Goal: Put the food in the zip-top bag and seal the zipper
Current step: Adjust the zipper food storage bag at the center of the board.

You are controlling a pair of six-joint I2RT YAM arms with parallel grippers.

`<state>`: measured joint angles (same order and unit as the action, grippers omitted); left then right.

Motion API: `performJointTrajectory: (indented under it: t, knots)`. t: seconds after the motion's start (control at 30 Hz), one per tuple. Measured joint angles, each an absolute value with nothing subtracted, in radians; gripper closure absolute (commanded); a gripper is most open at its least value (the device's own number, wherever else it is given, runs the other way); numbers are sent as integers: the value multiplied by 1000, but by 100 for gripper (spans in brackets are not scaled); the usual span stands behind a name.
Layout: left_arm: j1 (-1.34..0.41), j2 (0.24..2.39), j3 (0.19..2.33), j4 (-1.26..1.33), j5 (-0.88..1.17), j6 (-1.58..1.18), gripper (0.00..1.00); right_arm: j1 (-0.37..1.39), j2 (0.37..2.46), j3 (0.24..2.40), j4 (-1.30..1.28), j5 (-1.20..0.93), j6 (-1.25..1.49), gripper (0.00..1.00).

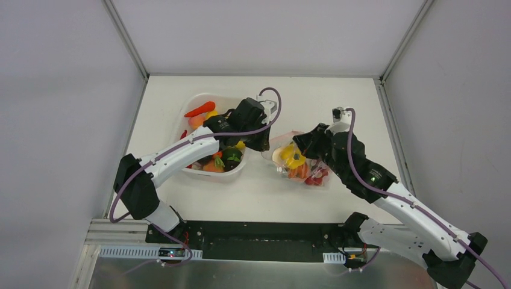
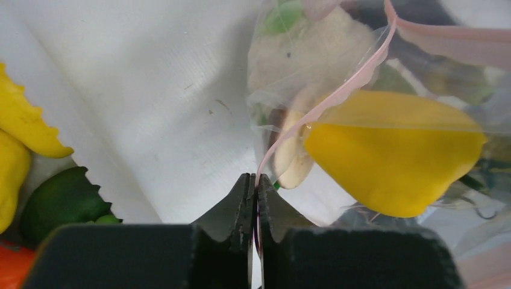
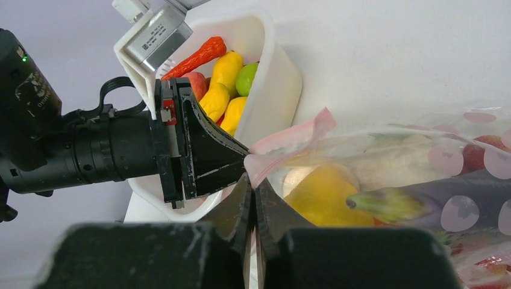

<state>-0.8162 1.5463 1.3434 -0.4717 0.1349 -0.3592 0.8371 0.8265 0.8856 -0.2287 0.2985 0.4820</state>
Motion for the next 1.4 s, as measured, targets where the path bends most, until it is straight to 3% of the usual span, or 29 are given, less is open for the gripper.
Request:
performJointTrajectory:
  t: [0.23, 0.57, 0.7, 0.9, 1.1, 1.2, 1.3, 1.4]
  knots:
    - [-809, 1494, 1354, -438, 156, -360, 100, 834, 823, 891, -233, 252, 436, 95]
    - [-777, 1319, 1402, -350, 79, -439, 100, 834, 918, 1112, -412, 104, 275, 95]
    - [-764, 1387, 1464, -326, 193, -463, 100, 834, 918, 1069, -390, 44, 318, 94]
    - [-787, 1430, 1504, -342, 252, -468, 100, 831, 886, 996, -341, 181, 406, 96]
    - [-786, 1312, 1385, -319, 232, -529, 100, 807, 929, 1113, -376, 289, 318, 97]
    - [-786, 1268, 1383, -310, 234, -546, 78, 791, 972, 1192, -393, 279, 256, 98]
    - [-786, 1240, 1380, -284, 238, -566, 46, 779, 1007, 1245, -398, 239, 196, 99]
    - [-787, 1213, 1353, -269, 238, -565, 28, 770, 1015, 1245, -432, 152, 128, 100]
